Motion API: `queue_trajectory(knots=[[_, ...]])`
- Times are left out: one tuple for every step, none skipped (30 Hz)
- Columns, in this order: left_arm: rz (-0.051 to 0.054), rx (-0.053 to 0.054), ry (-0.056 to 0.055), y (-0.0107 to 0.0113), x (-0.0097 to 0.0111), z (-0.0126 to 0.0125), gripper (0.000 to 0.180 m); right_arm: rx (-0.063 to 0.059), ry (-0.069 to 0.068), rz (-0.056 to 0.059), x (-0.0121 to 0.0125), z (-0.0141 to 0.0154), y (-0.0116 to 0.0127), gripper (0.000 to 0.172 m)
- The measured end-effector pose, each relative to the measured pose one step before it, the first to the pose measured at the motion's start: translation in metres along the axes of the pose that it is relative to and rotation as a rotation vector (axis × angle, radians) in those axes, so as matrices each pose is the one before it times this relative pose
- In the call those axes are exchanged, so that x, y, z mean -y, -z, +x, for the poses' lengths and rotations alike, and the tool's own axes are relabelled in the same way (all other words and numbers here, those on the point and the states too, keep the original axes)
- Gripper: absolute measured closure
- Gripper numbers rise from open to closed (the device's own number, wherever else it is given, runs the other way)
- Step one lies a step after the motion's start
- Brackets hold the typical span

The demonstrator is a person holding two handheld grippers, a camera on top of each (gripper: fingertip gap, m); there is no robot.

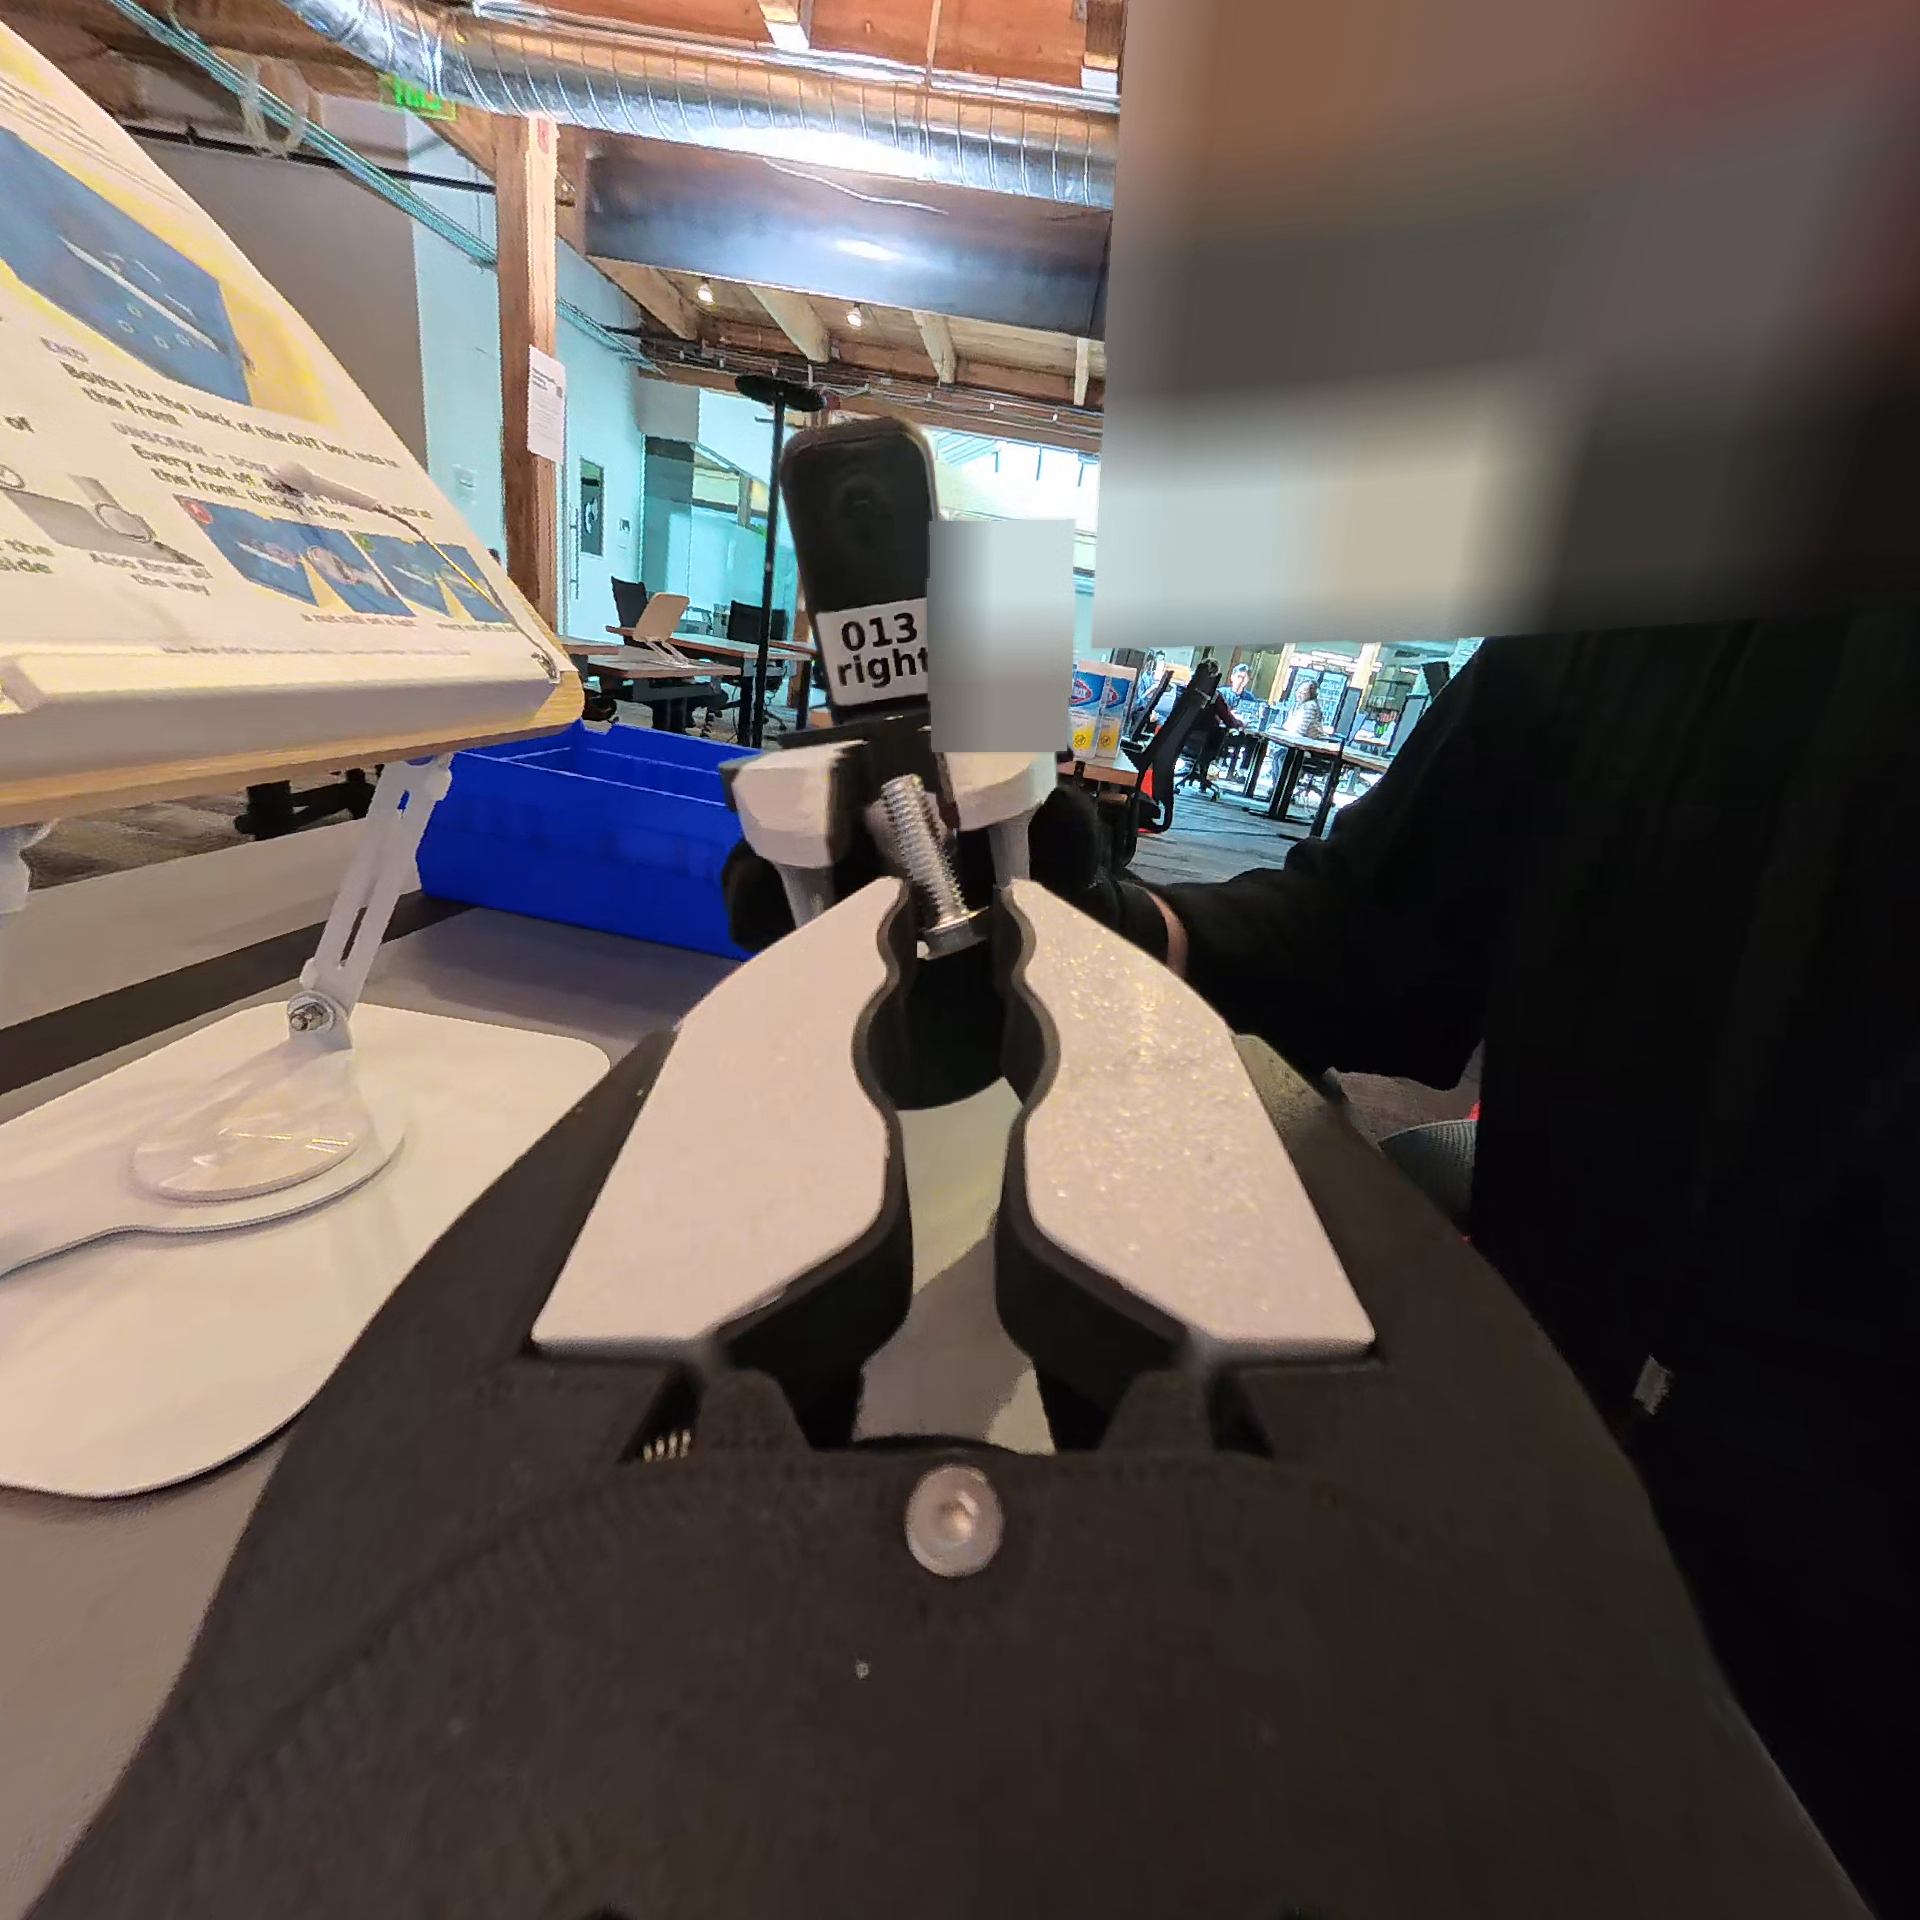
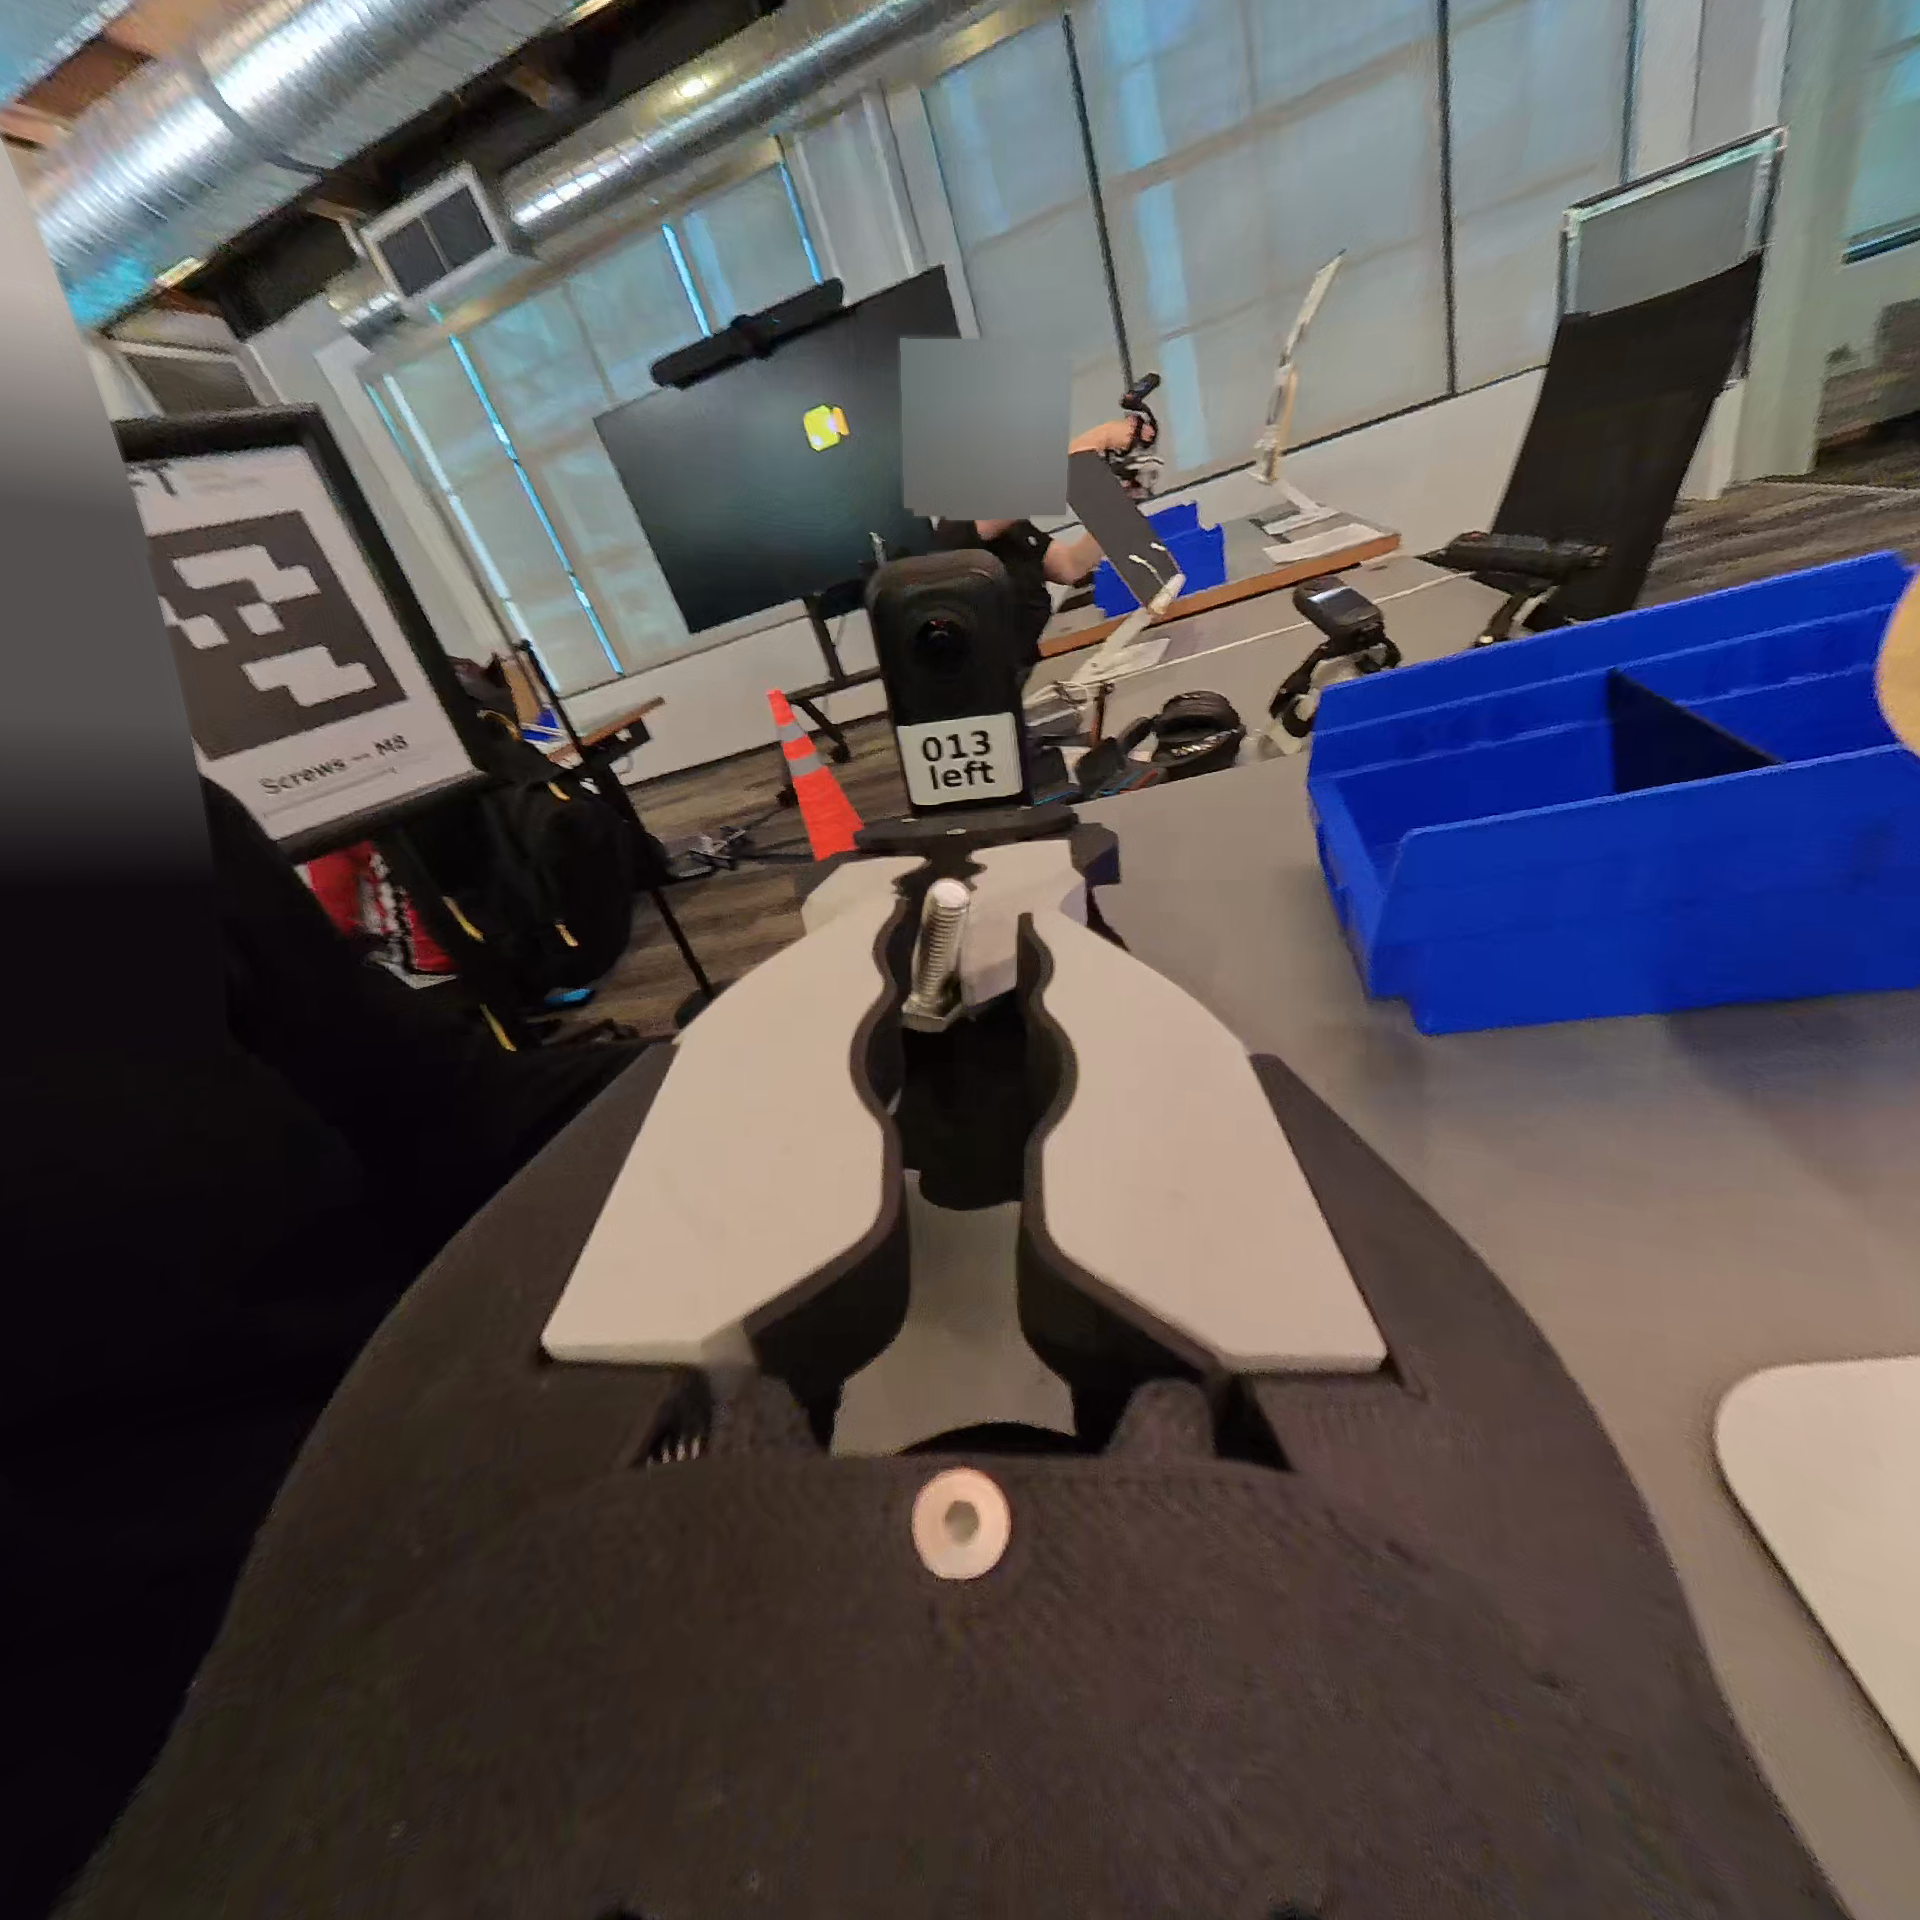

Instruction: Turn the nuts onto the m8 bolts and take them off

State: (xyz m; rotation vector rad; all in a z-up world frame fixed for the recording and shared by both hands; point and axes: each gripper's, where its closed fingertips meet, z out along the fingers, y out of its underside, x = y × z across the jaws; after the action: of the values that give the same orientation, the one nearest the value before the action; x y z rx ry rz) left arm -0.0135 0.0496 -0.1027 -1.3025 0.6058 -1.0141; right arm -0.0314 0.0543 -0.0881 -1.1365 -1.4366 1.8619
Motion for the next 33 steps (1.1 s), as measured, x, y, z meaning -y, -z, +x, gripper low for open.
queue_trajectory(knots=[[-0.0039, -0.0006, 0.0010, -0.00067, -0.00078, -0.00002, 0.167, 0.0195, -0.0067, 0.0039, -0.00004, -0.00202, -0.00169, 0.156], [-0.0124, 0.0049, -0.0040, -0.00096, -0.00185, -0.00057, 0.167, 0.0083, 0.0014, 0.0110, 0.00127, -0.00117, -0.00078, 0.162], [0.0013, -0.0018, -0.0014, -0.00076, 0.00010, 0.00040, 0.167, 0.0042, -0.0004, 0.0068, 0.00078, -0.00028, -0.00030, 0.164], [0.0063, -0.0026, 0.0053, -0.00019, 0.00058, -0.00002, 0.167, 0.0061, -0.0022, 0.0014, 0.00049, -0.00008, 0.00013, 0.164], [-0.0038, 0.0121, 0.0000, -0.00038, -0.00065, -0.00201, 0.167, -0.0089, 0.0094, -0.0098, -0.00025, 0.00168, 0.00070, 0.165], [-0.0050, 0.0184, -0.0031, -0.00023, -0.00062, -0.00283, 0.167, -0.0176, 0.0205, -0.0138, -0.00057, 0.00249, 0.00092, 0.164], [0.0040, 0.0065, 0.0094, 0.00012, 0.00078, -0.00181, 0.166, -0.0098, 0.0204, -0.0110, -0.00003, 0.00123, 0.00106, 0.164], [0.0029, -0.0035, 0.0250, 0.00037, 0.00104, -0.00114, 0.166, -0.0027, 0.0267, -0.0132, -0.00039, -0.00051, 0.00044, 0.165], [-0.0151, -0.0016, 0.0161, 0.00005, -0.00153, -0.00101, 0.165, -0.0028, 0.0292, -0.0178, -0.00106, -0.00070, -0.00017, 0.165], [-0.0326, 0.0152, 0.0122, -0.00060, -0.00440, -0.00267, 0.159, -0.0023, 0.0284, -0.0178, -0.00078, -0.00053, 0.00015, 0.165], [-0.0369, 0.0028, 0.0195, -0.00133, -0.00529, -0.00122, 0.151, -0.0021, 0.0270, -0.0130, 0.00021, -0.00039, 0.00070, 0.165], [-0.0222, 0.0003, 0.0179, -0.00183, -0.00387, -0.00108, 0.146, 0.0025, 0.0144, -0.0160, -0.00010, -0.00025, 0.00050, 0.165], [-0.0166, 0.0091, 0.0064, -0.00231, -0.00321, -0.00177, 0.142, -0.0015, 0.0114, -0.0130, -0.00021, 0.00071, 0.00053, 0.165], [-0.0148, 0.0108, 0.0010, -0.00214, -0.00238, -0.00158, 0.140, 0.0076, 0.0074, -0.0156, -0.00098, -0.00032, 0.00014, 0.164], [-0.0123, -0.0045, 0.0020, -0.00186, -0.00161, 0.00067, 0.140, 0.0120, 0.0037, -0.0171, -0.00142, -0.00096, -0.00013, 0.165], [-0.0087, -0.0121, -0.0011, -0.00148, -0.00109, 0.00212, 0.142, 0.0071, 0.0061, -0.0174, -0.00167, -0.00042, -0.00019, 0.164], [-0.0135, -0.0076, -0.0032, -0.00143, -0.00178, 0.00163, 0.145, 0.0037, 0.0074, -0.0150, -0.00139, -0.00015, 0.00006, 0.165], [-0.0189, -0.0104, 0.0015, -0.00142, -0.00279, 0.00172, 0.147, 0.0067, 0.0033, -0.0152, -0.00146, -0.00026, 0.00033, 0.165], [-0.0121, -0.0079, 0.0030, -0.00140, -0.00207, 0.00112, 0.149, 0.0120, 0.0032, -0.0146, -0.00139, -0.00093, 0.00044, 0.165], [-0.0052, -0.0081, 0.0025, -0.00115, -0.00104, 0.00104, 0.153, 0.0160, 0.0040, -0.0139, -0.00132, -0.00132, 0.00069, 0.165], [0.0012, -0.0161, 0.0055, -0.00075, -0.00009, 0.00196, 0.155, 0.0135, 0.0036, -0.0124, -0.00130, -0.00079, 0.00060, 0.165], [0.0054, -0.0146, 0.0068, -0.00055, 0.00069, 0.00178, 0.156, 0.0233, -0.0010, -0.0146, -0.00175, -0.00179, 0.00019, 0.165], [0.0045, -0.0014, 0.0006, -0.00036, 0.00061, 0.00014, 0.156, 0.0217, 0.0021, -0.0166, -0.00210, -0.00179, 0.00011, 0.165], [0.0011, -0.0022, 0.0015, -0.00039, 0.00001, 0.00016, 0.156, 0.0028, 0.0054, -0.0106, -0.00133, 0.00062, 0.00020, 0.165], [0.0017, -0.0078, 0.0057, -0.00042, -0.00007, 0.00067, 0.157, 0.0069, -0.0014, -0.0086, -0.00128, 0.00040, 0.00001, 0.165], [0.0025, -0.0007, 0.0016, -0.00030, 0.00003, -0.00017, 0.157, 0.0090, -0.0010, -0.0051, -0.00118, -0.00007, -0.00012, 0.165], [0.0002, -0.0015, 0.0003, -0.00050, -0.00015, 0.00006, 0.159, 0.0062, 0.0016, -0.0026, -0.00086, -0.00023, -0.00009, 0.165], [0.0001, -0.0064, 0.0037, -0.00061, -0.00037, 0.00059, 0.159, 0.0071, -0.0007, 0.0025, -0.00026, -0.00054, -0.00010, 0.165], [0.0030, -0.0045, 0.0028, -0.00028, 0.00004, 0.00025, 0.163, 0.0098, -0.0046, 0.0073, 0.00032, -0.00108, -0.00009, 0.165], [0.0045, -0.0008, 0.0021, -0.00007, 0.00026, -0.00032, 0.164, 0.0011, -0.0014, 0.0066, 0.00042, -0.00018, -0.00026, 0.165], [-0.0005, -0.0059, 0.0021, -0.00021, -0.00042, 0.00070, 0.164, 0.0006, -0.0005, 0.0026, -0.00008, -0.00035, -0.00024, 0.165], [0.0010, -0.0001, -0.0030, -0.00009, 0.00000, 0.00022, 0.165, 0.0008, 0.0007, 0.0031, 0.00002, -0.00050, -0.00004, 0.165], [0.0029, 0.0017, -0.0027, 0.00005, 0.00038, -0.00007, 0.165, -0.0019, 0.0016, 0.0055, 0.00044, 0.00000, 0.00045, 0.165]])
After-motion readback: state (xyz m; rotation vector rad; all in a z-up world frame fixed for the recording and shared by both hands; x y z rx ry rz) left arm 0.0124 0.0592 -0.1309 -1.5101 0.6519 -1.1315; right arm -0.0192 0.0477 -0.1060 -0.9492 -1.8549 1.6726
